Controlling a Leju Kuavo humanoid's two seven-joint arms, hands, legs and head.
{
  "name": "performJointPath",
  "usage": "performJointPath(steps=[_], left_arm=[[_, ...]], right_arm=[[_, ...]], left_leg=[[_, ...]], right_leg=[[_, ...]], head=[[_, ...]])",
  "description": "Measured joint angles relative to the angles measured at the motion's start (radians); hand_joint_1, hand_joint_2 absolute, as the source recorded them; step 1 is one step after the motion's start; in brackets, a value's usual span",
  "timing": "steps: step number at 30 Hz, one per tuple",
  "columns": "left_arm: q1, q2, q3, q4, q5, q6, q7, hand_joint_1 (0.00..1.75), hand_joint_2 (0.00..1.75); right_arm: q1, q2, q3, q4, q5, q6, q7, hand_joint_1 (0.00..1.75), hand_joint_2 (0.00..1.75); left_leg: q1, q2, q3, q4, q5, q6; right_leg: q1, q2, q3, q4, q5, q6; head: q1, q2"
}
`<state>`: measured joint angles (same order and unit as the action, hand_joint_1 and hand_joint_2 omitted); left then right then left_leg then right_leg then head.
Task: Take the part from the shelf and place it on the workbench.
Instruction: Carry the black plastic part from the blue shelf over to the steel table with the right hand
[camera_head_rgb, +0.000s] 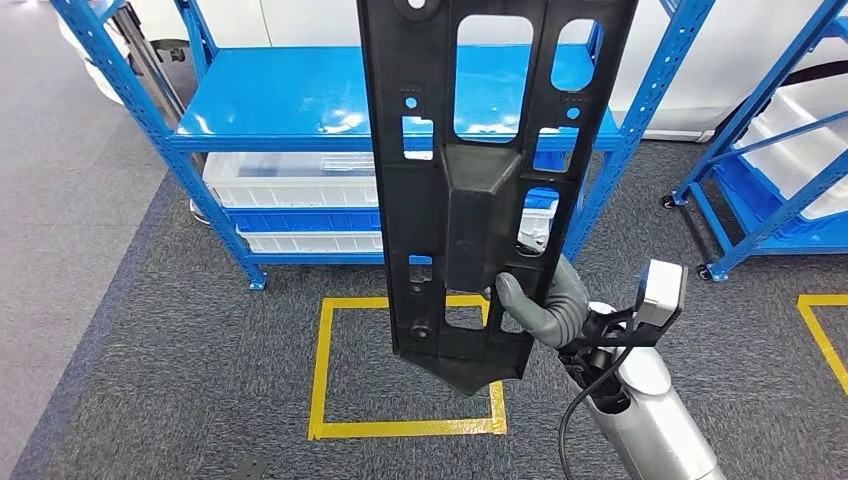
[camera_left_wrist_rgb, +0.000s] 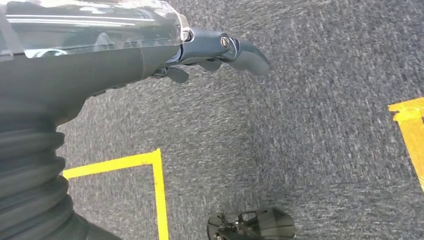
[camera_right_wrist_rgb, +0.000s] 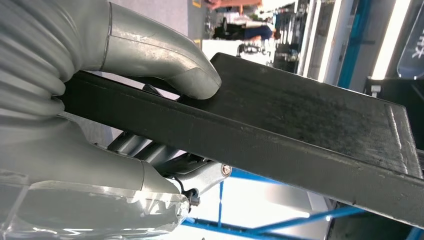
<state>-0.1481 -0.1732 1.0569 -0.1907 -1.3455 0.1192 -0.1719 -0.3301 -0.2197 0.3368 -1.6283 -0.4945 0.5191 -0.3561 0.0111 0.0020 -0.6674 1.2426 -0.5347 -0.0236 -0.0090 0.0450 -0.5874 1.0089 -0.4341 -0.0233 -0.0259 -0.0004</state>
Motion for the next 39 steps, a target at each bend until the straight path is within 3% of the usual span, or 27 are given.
performJointPath(steps=[2, 3, 5, 7, 8, 10, 12, 13, 14, 16, 17, 18, 20, 22, 24, 26, 27, 28, 29, 30, 31, 33, 35, 37, 39], left_arm=[[0.000, 0.007, 0.000, 0.000, -0.001, 0.002, -0.001, 0.00, 1.75], [-0.001, 0.010, 0.000, 0.000, 0.000, 0.004, -0.002, 0.00, 1.75], [0.000, 0.015, -0.001, 0.000, 0.000, 0.006, -0.002, 0.00, 1.75], [-0.001, 0.020, -0.001, 0.000, -0.004, 0.008, -0.001, 0.00, 1.75], [-0.001, 0.023, -0.002, 0.000, -0.006, 0.008, 0.000, 0.00, 1.75], [0.001, 0.028, -0.005, 0.000, -0.009, 0.009, 0.002, 0.00, 1.75], [0.007, 0.033, -0.007, 0.000, -0.011, 0.009, 0.007, 0.00, 1.75], [0.010, 0.035, -0.007, 0.000, -0.012, 0.009, 0.010, 0.00, 1.75], [0.012, 0.037, -0.008, 0.000, -0.013, 0.009, 0.013, 0.00, 1.75], [0.014, 0.041, -0.009, 0.000, -0.016, 0.009, 0.017, 0.00, 1.75], [0.014, 0.042, -0.011, 0.000, -0.017, 0.009, 0.017, 0.00, 1.75], [0.015, 0.043, -0.012, 0.000, -0.017, 0.009, 0.018, 0.00, 1.75], [0.016, 0.044, -0.015, 0.000, -0.017, 0.008, 0.017, 0.00, 1.75], [0.015, 0.045, -0.016, 0.000, -0.017, 0.007, 0.017, 0.00, 1.75], [0.012, 0.046, -0.017, 0.000, -0.015, 0.006, 0.015, 0.00, 1.75], [0.012, 0.047, -0.018, 0.000, -0.010, 0.006, 0.014, 0.00, 1.75], [0.012, 0.047, -0.018, 0.000, -0.007, 0.006, 0.013, 0.00, 1.75], [0.012, 0.047, -0.018, 0.000, -0.004, 0.006, 0.012, 0.00, 1.75], [0.012, 0.046, -0.018, 0.000, -0.002, 0.006, 0.011, 0.00, 1.75], [0.011, 0.046, -0.017, 0.000, 0.000, 0.005, 0.009, 0.00, 1.75], [0.009, 0.046, -0.017, 0.000, 0.003, 0.005, 0.006, 0.00, 1.75], [0.005, 0.044, -0.017, 0.000, 0.008, 0.003, 0.000, 0.00, 1.75], [0.002, 0.038, -0.017, 0.000, 0.015, 0.001, -0.004, 0.00, 1.75], [-0.002, 0.029, -0.016, 0.000, 0.020, 0.002, -0.005, 0.00, 1.75], [-0.006, 0.019, -0.015, 0.000, 0.025, 0.006, -0.005, 0.00, 1.75]], right_arm=[[0.000, 0.000, -0.001, 0.002, -0.006, 0.001, -0.007, 1.75, 1.75], [0.002, 0.001, -0.001, 0.002, -0.009, 0.002, -0.010, 1.75, 1.75], [0.008, 0.005, -0.002, 0.002, -0.014, 0.003, -0.015, 1.75, 1.75], [0.016, 0.009, -0.005, 0.002, -0.015, 0.003, -0.017, 1.75, 1.75], [0.019, 0.010, -0.007, 0.002, -0.015, 0.003, -0.019, 1.75, 1.75], [0.022, 0.013, -0.010, 0.003, -0.015, 0.003, -0.022, 1.75, 1.75], [0.029, 0.019, -0.011, 0.004, -0.015, 0.003, -0.025, 1.75, 1.75], [0.036, 0.021, -0.012, 0.004, -0.015, 0.002, -0.027, 1.75, 1.75], [0.042, 0.024, -0.013, 0.005, -0.014, 0.003, -0.029, 1.75, 1.75], [0.050, 0.029, -0.017, 0.005, -0.014, 0.003, -0.035, 1.75, 1.75], [0.051, 0.032, -0.020, 0.005, -0.013, 0.003, -0.039, 1.75, 1.75], [0.051, 0.035, -0.024, 0.005, -0.012, 0.003, -0.043, 1.75, 1.75], [0.053, 0.043, -0.031, 0.006, -0.004, 0.001, -0.057, 1.75, 1.75], [0.057, 0.049, -0.039, 0.007, 0.013, -0.003, -0.070, 1.75, 1.75], [0.062, 0.060, -0.047, 0.007, 0.033, -0.011, -0.083, 1.75, 1.75], [0.073, 0.078, -0.054, 0.006, 0.057, -0.020, -0.095, 1.75, 1.75], [0.082, 0.088, -0.057, 0.004, 0.067, -0.023, -0.099, 1.75, 1.75], [0.092, 0.096, -0.059, 0.001, 0.073, -0.024, -0.101, 1.75, 1.75], [0.101, 0.102, -0.060, -0.002, 0.075, -0.024, -0.100, 1.75, 1.75], [0.107, 0.107, -0.061, -0.006, 0.076, -0.023, -0.099, 1.75, 1.75], [0.111, 0.113, -0.062, -0.011, 0.075, -0.023, -0.095, 1.75, 1.75], [0.111, 0.122, -0.065, -0.023, 0.071, -0.023, -0.085, 1.75, 1.75], [0.111, 0.128, -0.067, -0.032, 0.064, -0.023, -0.077, 1.75, 1.75], [0.118, 0.131, -0.070, -0.039, 0.058, -0.023, -0.074, 1.75, 1.75], [0.130, 0.132, -0.076, -0.048, 0.056, -0.024, -0.077, 1.75, 1.75]], left_leg=[[0.003, -0.032, 0.074, -0.146, 0.060, 0.006], [0.003, -0.048, 0.099, -0.198, 0.074, 0.008], [0.002, -0.059, 0.112, -0.229, 0.072, 0.012], [0.004, -0.041, 0.112, -0.237, 0.077, 0.022], [0.007, -0.030, 0.112, -0.242, 0.082, 0.029], [0.009, -0.007, 0.113, -0.250, 0.088, 0.038], [0.006, 0.016, 0.110, -0.250, 0.089, 0.041], [0.005, 0.027, 0.110, -0.249, 0.088, 0.041], [0.004, 0.038, 0.109, -0.248, 0.087, 0.041], [0.003, 0.058, 0.110, -0.246, 0.085, 0.039], [0.001, 0.066, 0.111, -0.245, 0.083, 0.037], [-0.002, 0.074, 0.112, -0.244, 0.081, 0.033], [-0.007, 0.091, 0.113, -0.243, 0.079, 0.025], [-0.008, 0.103, 0.116, -0.242, 0.074, 0.014], [-0.005, 0.069, 0.103, -0.203, 0.041, 0.004], [-0.001, 0.022, 0.055, -0.085, -0.026, -0.002], [0.000, 0.011, 0.025, -0.015, -0.057, -0.003], [0.001, 0.008, 0.004, 0.033, -0.071, -0.005], [0.001, 0.007, -0.003, 0.046, -0.064, -0.005], [0.002, 0.005, 0.009, 0.020, -0.039, -0.005], [0.004, -0.003, 0.036, -0.041, 0.000, -0.004], [0.009, -0.043, 0.094, -0.172, 0.054, 0.000], [0.010, -0.067, 0.115, -0.224, 0.060, 0.006], [0.010, -0.052, 0.114, -0.228, 0.065, 0.015], [0.012, -0.030, 0.115, -0.236, 0.073, 0.030]], right_leg=[[0.000, 0.018, -0.003, 0.005, 0.001, 0.005], [0.000, 0.027, -0.008, 0.008, 0.003, 0.010], [-0.002, 0.044, -0.019, 0.009, 0.009, 0.024], [-0.002, 0.053, -0.026, 0.008, 0.013, 0.036], [-0.001, 0.040, -0.033, 0.020, 0.003, 0.041], [0.000, -0.004, -0.074, 0.105, -0.048, 0.048], [-0.003, -0.032, -0.136, 0.241, -0.107, 0.054], [-0.004, -0.036, -0.155, 0.283, -0.117, 0.056], [-0.005, -0.040, -0.154, 0.286, -0.107, 0.057], [-0.004, -0.058, -0.092, 0.174, -0.046, 0.052], [0.001, -0.082, -0.053, 0.100, -0.021, 0.046], [0.006, -0.100, -0.025, 0.043, -0.005, 0.038], [0.015, -0.114, -0.010, 0.002, -0.001, 0.024], [0.012, -0.091, -0.013, -0.001, 0.004, 0.013], [0.005, -0.071, -0.012, -0.008, 0.011, 0.000], [0.003, -0.048, -0.013, -0.010, 0.015, -0.007], [0.003, -0.036, -0.014, -0.009, 0.016, -0.009], [0.004, -0.023, -0.015, -0.008, 0.016, -0.009], [0.004, -0.009, -0.015, -0.006, 0.017, -0.009], [0.003, 0.005, -0.016, -0.004, 0.016, -0.008], [0.003, 0.019, -0.016, -0.001, 0.016, -0.006], [0.003, 0.046, -0.021, 0.008, 0.015, 0.002], [0.003, 0.067, -0.032, 0.012, 0.020, 0.015], [0.000, 0.086, -0.041, 0.009, 0.027, 0.030], [0.001, 0.059, -0.055, 0.036, 0.008, 0.041]], head=[[0.000, 0.000], [0.000, 0.000], [0.000, 0.000], [0.000, 0.000], [0.000, 0.000], [0.000, 0.000], [0.000, 0.000], [0.000, 0.000], [0.000, 0.000], [0.000, 0.000], [0.000, 0.000], [0.000, 0.000], [0.000, 0.000], [0.000, 0.000], [0.000, 0.000], [0.000, 0.000], [0.000, 0.000], [0.000, 0.000], [0.000, 0.000], [0.000, 0.000], [0.000, 0.000], [0.000, 0.000], [0.000, 0.000], [0.000, 0.000], [0.000, 0.000]])
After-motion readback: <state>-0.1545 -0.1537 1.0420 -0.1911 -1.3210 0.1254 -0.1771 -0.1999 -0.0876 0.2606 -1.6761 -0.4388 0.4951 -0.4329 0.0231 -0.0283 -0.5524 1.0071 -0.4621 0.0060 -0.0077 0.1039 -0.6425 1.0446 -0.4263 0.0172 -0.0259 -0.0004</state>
